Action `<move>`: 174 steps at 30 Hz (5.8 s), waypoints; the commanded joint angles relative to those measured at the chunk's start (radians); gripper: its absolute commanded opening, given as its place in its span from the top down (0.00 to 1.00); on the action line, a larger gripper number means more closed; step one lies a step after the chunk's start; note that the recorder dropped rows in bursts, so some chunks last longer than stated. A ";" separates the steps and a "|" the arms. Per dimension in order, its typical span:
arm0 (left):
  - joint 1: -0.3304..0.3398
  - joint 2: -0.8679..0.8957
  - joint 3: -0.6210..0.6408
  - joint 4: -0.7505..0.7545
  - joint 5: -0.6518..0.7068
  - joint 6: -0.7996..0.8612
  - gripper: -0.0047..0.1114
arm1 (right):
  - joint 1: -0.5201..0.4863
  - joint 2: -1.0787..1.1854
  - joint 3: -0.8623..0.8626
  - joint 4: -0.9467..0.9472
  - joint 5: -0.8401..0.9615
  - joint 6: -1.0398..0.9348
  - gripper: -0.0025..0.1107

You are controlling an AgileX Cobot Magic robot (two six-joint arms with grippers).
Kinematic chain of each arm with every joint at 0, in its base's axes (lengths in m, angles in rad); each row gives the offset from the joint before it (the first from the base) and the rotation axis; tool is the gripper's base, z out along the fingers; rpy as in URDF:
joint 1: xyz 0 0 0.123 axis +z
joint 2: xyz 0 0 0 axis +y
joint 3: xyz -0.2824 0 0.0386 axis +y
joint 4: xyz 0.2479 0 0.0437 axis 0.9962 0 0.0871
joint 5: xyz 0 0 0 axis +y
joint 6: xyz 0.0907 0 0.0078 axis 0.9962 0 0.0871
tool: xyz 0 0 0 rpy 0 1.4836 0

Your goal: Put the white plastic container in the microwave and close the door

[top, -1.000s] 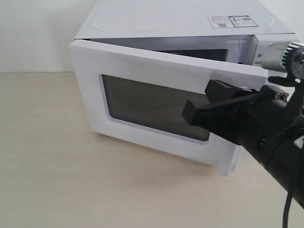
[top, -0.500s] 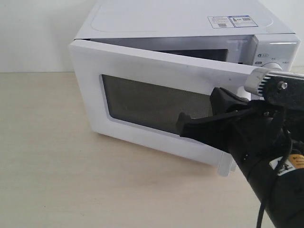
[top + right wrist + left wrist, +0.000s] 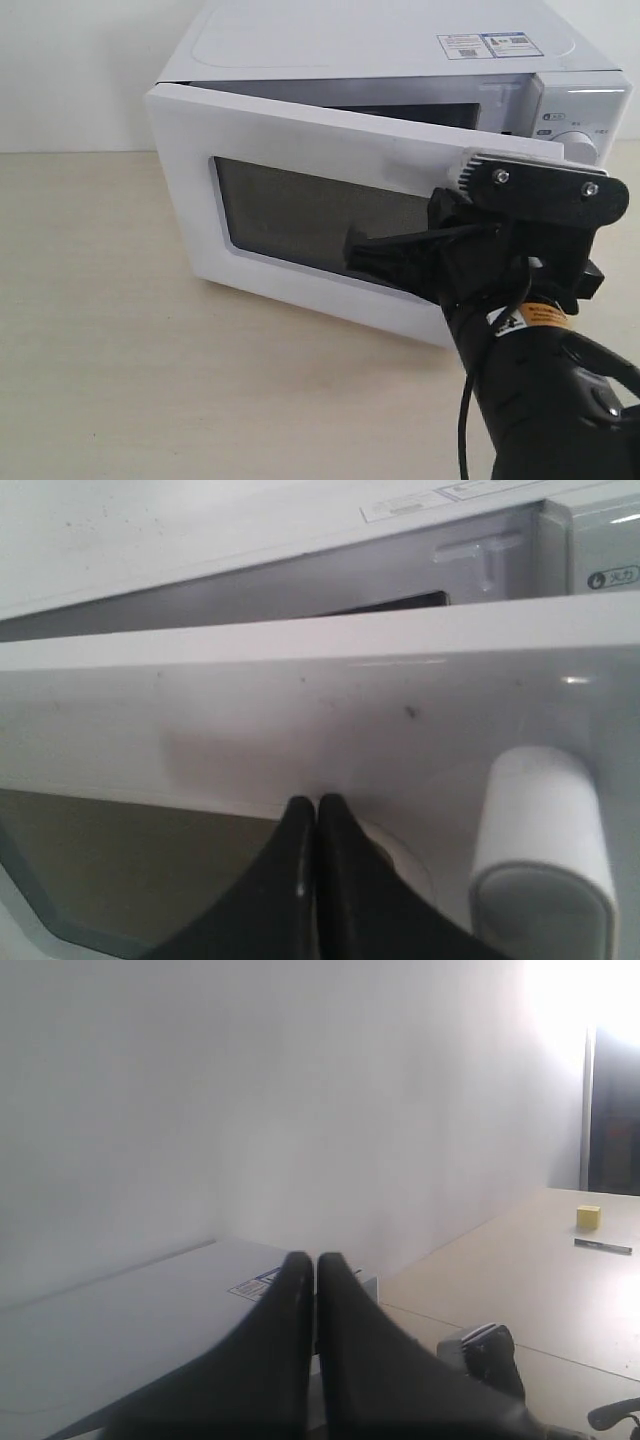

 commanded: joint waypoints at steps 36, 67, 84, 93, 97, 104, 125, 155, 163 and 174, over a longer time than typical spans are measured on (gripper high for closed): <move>-0.008 -0.007 0.006 -0.007 -0.004 -0.006 0.93 | -0.260 0.087 -0.118 -0.156 0.002 -0.003 0.98; -0.008 -0.007 0.006 -0.007 -0.004 -0.006 0.93 | -0.369 0.087 -0.187 -0.234 0.094 -0.041 0.98; -0.008 -0.007 0.006 -0.007 -0.006 -0.006 0.93 | -0.400 0.087 -0.200 -0.303 0.123 -0.067 0.98; -0.008 -0.007 0.006 -0.007 -0.006 -0.006 0.93 | -0.396 0.085 -0.196 -0.309 0.127 -0.102 0.98; -0.008 -0.007 0.006 -0.007 -0.004 -0.006 0.93 | -0.370 0.059 -0.160 -0.295 0.091 -0.108 0.98; -0.008 -0.007 0.006 -0.007 -0.004 -0.006 0.93 | -0.320 -0.070 -0.076 -0.293 0.111 -0.150 0.98; -0.008 -0.007 0.006 -0.007 -0.006 -0.006 0.93 | -0.127 -0.278 0.085 -0.246 0.252 -0.149 0.98; -0.008 -0.007 0.006 -0.007 -0.022 -0.006 0.93 | -0.579 -0.993 0.115 -0.227 1.210 -0.281 0.98; -0.008 -0.007 0.006 -0.007 -0.022 -0.006 0.93 | -0.925 -1.366 0.338 -0.223 1.222 -0.270 0.98; -0.008 -0.008 0.004 -0.007 -0.026 -0.006 0.93 | -0.936 -1.563 0.524 -0.223 1.075 -0.265 0.98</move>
